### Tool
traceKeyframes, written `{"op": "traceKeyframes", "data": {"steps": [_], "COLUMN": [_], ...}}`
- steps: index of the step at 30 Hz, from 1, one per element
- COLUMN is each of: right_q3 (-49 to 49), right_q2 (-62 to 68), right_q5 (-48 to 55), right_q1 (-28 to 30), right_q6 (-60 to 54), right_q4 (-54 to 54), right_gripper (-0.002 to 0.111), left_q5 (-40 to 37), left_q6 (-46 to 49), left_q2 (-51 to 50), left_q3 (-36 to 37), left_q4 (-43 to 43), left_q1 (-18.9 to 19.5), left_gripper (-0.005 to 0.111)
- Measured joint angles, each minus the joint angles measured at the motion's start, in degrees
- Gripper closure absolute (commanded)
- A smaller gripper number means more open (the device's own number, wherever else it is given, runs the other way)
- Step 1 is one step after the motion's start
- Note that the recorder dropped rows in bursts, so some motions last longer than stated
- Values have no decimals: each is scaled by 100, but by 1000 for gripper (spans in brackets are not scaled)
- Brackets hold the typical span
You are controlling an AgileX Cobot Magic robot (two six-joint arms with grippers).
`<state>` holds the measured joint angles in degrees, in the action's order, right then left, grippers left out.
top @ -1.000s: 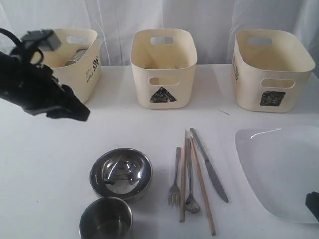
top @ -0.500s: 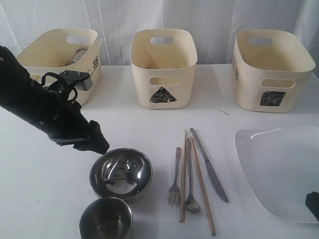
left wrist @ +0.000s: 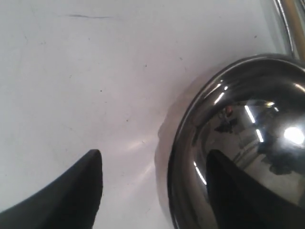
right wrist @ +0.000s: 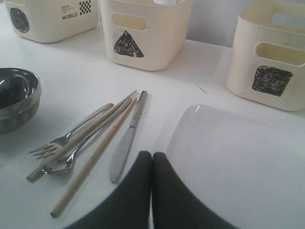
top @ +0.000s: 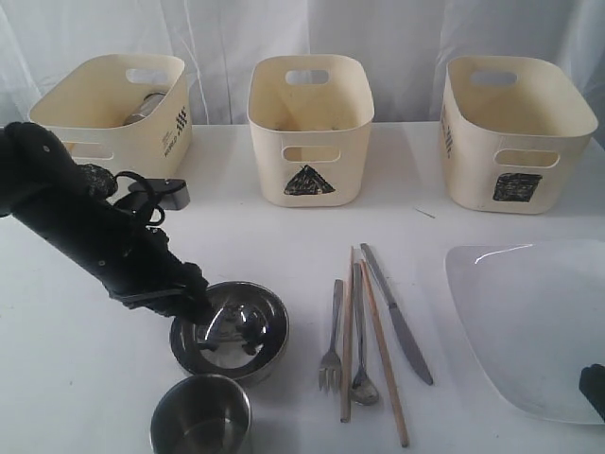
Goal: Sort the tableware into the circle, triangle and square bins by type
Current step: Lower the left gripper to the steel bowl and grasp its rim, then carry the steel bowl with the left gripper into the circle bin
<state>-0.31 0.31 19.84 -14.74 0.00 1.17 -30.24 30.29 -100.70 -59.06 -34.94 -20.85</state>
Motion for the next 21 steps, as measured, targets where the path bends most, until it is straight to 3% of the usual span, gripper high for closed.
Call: {"op": "traceKeyframes", "data": {"steps": [4,9,15,21], "right_q3": [0,0,0,0], "right_q2": [0,0,0,0], "right_q5": [0,0,0,0], "right_q1": [0,0,0,0], "right_q6": [0,0,0,0], "right_q4": [0,0,0,-4], "right_gripper": [108,108,108,108], "left_q5": [0,-26,-85,-512], "left_q6": [0,-17,37,36], "left_q2": [-251,-470,-370,268], "left_q3": [0,0,-261,-1216], "left_q4": [-12,-129,-5,374], "left_q1": [0,0,9,344], "left_gripper": [65,107,107,107]}}
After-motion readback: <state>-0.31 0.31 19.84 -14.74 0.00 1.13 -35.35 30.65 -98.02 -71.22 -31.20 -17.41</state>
